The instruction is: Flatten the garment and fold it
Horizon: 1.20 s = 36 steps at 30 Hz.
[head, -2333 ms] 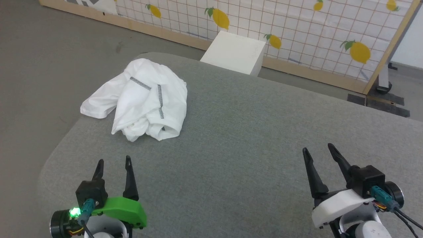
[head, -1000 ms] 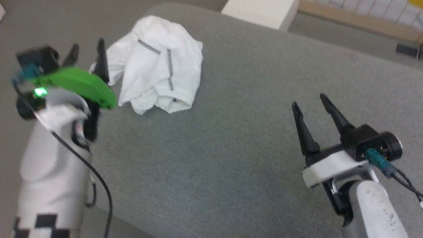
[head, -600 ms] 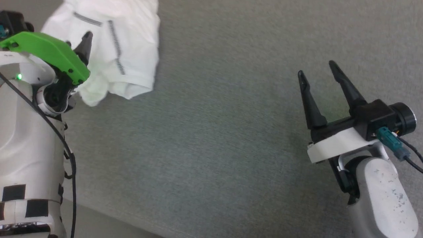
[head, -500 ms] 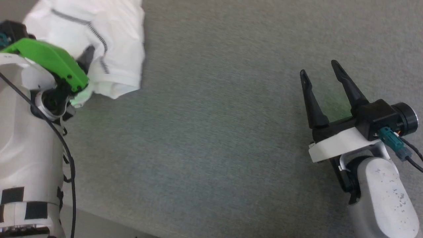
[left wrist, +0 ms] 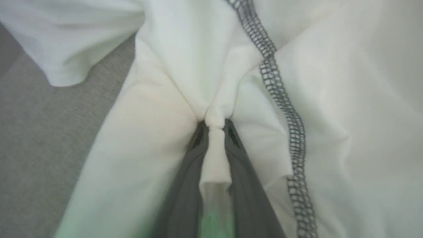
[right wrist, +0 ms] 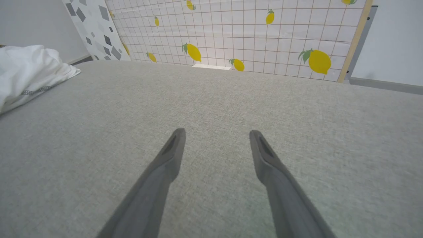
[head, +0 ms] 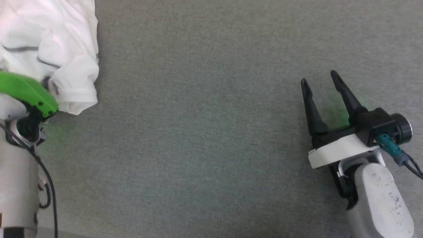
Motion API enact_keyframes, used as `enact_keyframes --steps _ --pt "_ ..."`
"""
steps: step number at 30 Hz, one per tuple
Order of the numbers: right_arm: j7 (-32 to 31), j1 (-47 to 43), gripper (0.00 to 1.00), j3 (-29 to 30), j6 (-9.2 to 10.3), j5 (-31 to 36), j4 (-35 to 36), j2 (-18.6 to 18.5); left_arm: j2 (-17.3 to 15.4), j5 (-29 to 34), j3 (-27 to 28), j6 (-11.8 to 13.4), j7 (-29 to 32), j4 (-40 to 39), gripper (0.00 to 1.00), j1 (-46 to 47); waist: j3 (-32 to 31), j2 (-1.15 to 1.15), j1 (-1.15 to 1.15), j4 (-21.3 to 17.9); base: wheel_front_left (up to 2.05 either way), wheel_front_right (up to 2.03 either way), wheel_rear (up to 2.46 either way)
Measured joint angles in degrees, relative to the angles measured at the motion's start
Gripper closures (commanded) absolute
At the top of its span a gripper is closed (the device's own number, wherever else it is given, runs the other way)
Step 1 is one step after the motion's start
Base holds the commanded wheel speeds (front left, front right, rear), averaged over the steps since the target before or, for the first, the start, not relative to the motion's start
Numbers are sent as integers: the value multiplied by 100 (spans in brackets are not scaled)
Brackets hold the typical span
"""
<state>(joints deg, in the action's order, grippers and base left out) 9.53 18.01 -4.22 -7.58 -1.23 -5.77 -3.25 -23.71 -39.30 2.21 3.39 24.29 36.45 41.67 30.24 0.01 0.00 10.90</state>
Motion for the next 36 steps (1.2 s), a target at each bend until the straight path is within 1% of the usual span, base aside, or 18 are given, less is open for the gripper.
enact_keyframes --steps 1,2,4,5,7,11,13,16,20,23,27,29,32,35,36 --pt "15 -51 0 24 0 -31 -56 0 -30 252 -7 90 -584 -41 100 -90 -83 0 0 -15 0 0 0" --pt "36 -89 0 36 0 -43 -113 2 -107 466 -20 167 -1036 -90 100 -135 -154 0 0 -25 0 0 0" --pt "77 -204 0 68 0 -81 -216 16 -349 925 -10 346 -2018 -308 100 -109 -361 0 0 -44 0 0 0" --pt "99 -264 0 80 0 -100 -269 20 -469 1106 -41 391 -2375 -420 100 -60 -476 0 0 -51 0 0 0" --pt "132 -372 0 94 0 -176 -346 23 -598 1374 -129 400 -2869 -580 100 86 -707 0 0 -55 0 0 0" --pt "183 -572 0 94 0 -412 -435 25 -757 1778 -416 367 -3365 -1012 100 456 -1262 0 0 -56 0 0 0" --pt "185 -653 0 93 0 -452 -450 29 -771 1950 -577 358 -3416 -1260 100 616 -1517 0 0 -72 0 0 0" --pt "182 -767 0 109 0 -500 -464 31 -704 2071 -864 272 -3385 -1628 100 864 -1892 0 0 -129 0 0 0" --pt "170 -893 0 133 0 -533 -464 33 -378 2083 -1263 142 -3205 -2037 100 1133 -2312 0 0 -282 0 0 0" --pt "127 -955 0 143 0 -542 -427 34 -32 2058 -1541 38 -3126 -2251 100 1291 -2503 0 0 -490 0 0 0" --pt "51 -1001 0 149 0 -541 -379 32 598 1852 -1849 -91 -3084 -2348 100 1369 -2666 0 0 -832 0 0 0" --pt "20 -1005 0 144 0 -539 -324 35 931 1710 -2003 -162 -3082 -2337 100 1374 -2711 0 0 -1031 0 0 0" --pt "-22 -1009 0 160 0 -537 -264 32 1346 1516 -2243 -238 -3040 -2195 100 1355 -2751 0 0 -1303 0 0 0" --pt "-55 -1015 0 176 0 -538 -208 31 1624 1479 -2508 -292 -2930 -1856 100 1224 -2766 0 0 -1557 0 0 0" --pt "-71 -1016 0 172 0 -538 -196 32 1672 1451 -2588 -296 -2839 -1713 100 1140 -2766 0 0 -1625 0 0 0"
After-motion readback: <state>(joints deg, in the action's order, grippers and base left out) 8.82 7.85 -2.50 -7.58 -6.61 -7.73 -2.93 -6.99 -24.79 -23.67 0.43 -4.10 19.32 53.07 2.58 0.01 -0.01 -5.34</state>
